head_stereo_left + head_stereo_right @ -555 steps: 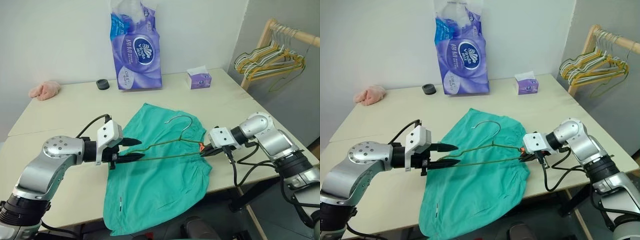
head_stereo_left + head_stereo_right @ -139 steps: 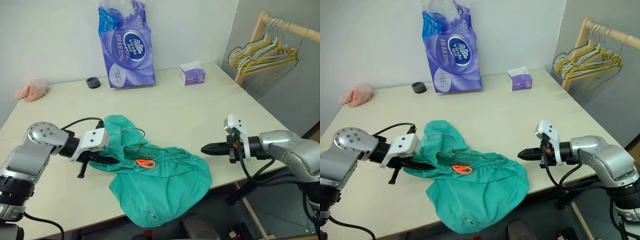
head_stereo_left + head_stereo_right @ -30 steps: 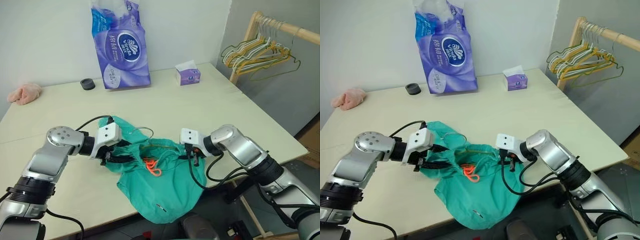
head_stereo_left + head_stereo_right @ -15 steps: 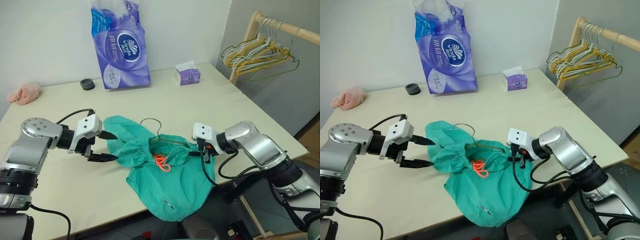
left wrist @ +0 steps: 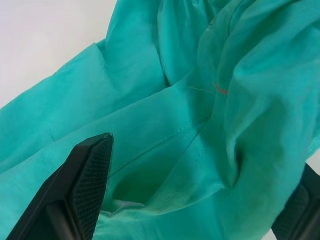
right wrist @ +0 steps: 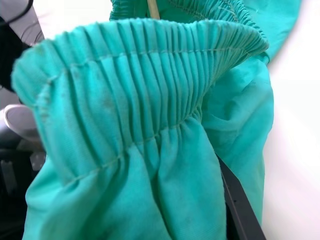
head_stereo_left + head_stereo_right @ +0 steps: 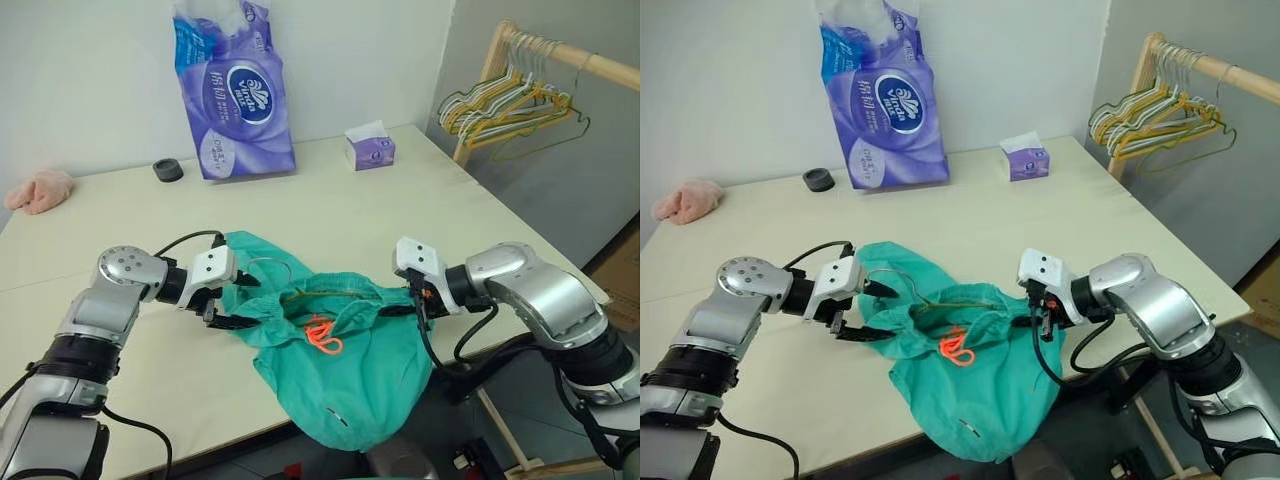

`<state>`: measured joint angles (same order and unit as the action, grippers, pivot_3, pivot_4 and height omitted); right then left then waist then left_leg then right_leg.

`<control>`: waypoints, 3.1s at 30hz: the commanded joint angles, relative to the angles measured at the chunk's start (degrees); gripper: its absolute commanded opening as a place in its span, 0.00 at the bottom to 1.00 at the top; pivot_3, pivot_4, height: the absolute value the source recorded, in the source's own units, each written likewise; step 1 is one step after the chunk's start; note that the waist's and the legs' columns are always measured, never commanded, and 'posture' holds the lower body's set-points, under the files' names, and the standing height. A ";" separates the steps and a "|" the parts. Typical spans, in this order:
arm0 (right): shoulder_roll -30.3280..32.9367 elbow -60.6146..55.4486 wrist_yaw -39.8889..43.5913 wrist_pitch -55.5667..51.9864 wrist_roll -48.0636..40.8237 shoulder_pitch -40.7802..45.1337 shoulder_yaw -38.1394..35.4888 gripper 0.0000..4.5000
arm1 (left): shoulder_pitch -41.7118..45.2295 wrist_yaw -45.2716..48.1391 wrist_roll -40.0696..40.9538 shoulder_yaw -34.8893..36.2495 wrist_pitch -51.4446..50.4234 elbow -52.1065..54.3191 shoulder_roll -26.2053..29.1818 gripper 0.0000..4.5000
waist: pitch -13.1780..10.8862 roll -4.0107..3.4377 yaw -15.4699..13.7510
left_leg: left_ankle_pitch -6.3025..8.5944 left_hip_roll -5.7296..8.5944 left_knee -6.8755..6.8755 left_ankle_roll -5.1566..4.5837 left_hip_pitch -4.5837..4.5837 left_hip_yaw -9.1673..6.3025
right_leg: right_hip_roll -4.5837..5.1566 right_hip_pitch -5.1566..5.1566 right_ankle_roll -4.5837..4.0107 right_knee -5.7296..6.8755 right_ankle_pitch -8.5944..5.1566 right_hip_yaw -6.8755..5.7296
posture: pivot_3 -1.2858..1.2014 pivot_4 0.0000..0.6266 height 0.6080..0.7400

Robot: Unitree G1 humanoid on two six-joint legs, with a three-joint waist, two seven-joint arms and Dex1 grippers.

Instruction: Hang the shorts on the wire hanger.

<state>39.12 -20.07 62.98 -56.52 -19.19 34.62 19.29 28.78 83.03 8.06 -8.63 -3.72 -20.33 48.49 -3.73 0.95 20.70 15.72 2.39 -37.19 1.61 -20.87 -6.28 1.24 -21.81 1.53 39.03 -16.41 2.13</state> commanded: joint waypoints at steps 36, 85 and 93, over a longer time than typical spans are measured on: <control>0.76 9.05 -1.32 17.36 14.19 0.42 12.62 0.50 | -4.10 -2.89 1.78 -1.37 -7.86 12.45 -4.94 0.00 | 0.01 -0.02 -0.13 | 0.00 0.02 -0.02 0.00 0.04 0.02 | 0.00 0.07 0.01 -0.02 0.00 0.01 | 0.36 0.06 1.00; 3.28 12.40 3.89 10.60 8.09 -3.38 -2.29 0.00 | -5.29 -10.03 11.78 19.70 -14.51 7.81 6.91 0.69 | 0.03 -0.11 -0.16 | 0.00 0.01 0.05 0.00 0.06 0.04 | 0.01 0.03 0.00 -0.02 0.00 0.05 | 0.37 0.07 1.00; 13.12 6.57 4.43 8.28 4.56 -6.57 -9.31 0.00 | -12.25 -11.05 13.55 16.64 -16.80 17.44 2.90 0.69 | -0.03 -0.13 -0.66 | 0.01 0.02 0.00 0.00 0.02 0.08 | 0.02 0.03 0.01 -0.03 -0.01 0.08 | 0.36 0.09 1.00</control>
<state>49.89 -11.66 66.81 -48.15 -13.60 27.92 13.94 17.21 72.60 20.29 8.82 -19.82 -6.36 52.05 -3.76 0.82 20.05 15.73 2.42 -37.19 1.61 -20.86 -6.18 1.26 -21.77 1.55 38.99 -16.42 2.22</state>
